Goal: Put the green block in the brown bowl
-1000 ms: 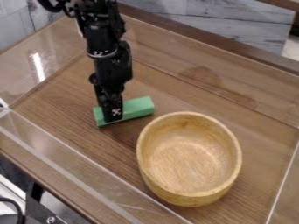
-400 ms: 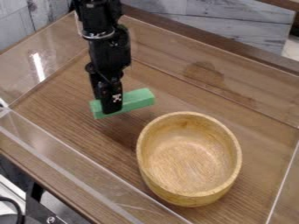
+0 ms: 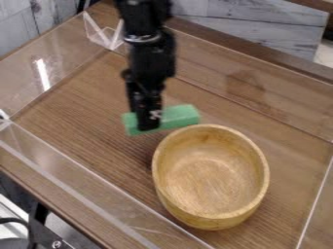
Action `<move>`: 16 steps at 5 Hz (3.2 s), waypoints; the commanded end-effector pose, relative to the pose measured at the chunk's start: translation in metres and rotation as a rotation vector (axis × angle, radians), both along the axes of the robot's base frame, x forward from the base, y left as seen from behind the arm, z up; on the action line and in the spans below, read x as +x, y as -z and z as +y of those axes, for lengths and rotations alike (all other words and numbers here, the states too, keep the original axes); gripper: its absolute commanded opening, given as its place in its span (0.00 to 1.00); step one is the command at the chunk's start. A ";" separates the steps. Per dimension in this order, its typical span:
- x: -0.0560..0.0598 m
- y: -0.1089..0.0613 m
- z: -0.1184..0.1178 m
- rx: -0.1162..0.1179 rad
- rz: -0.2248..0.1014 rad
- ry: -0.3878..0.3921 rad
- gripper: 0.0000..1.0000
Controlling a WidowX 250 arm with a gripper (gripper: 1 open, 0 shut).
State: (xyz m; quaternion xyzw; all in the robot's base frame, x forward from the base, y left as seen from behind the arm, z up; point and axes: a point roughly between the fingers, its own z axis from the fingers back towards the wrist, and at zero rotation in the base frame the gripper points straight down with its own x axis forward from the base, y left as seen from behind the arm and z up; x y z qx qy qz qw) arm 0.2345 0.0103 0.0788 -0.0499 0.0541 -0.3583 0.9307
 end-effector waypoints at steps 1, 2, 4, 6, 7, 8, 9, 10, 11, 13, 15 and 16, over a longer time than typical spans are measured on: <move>-0.002 -0.017 -0.041 0.019 -0.058 0.130 0.00; -0.020 -0.009 -0.081 0.035 -0.057 0.255 0.00; -0.013 -0.033 -0.072 0.069 -0.105 0.197 0.00; -0.012 -0.032 -0.062 0.093 -0.145 0.169 0.00; -0.013 -0.033 -0.059 0.109 -0.165 0.160 0.00; -0.013 -0.033 -0.058 0.123 -0.182 0.161 0.00; -0.013 -0.032 -0.058 0.136 -0.196 0.171 0.00; -0.013 -0.031 -0.058 0.147 -0.209 0.177 0.00; -0.012 -0.030 -0.058 0.156 -0.220 0.182 0.00; -0.011 -0.026 -0.057 0.164 -0.235 0.194 0.00; -0.007 -0.019 -0.055 0.172 -0.246 0.200 1.00; -0.004 -0.007 -0.054 0.172 -0.252 0.207 1.00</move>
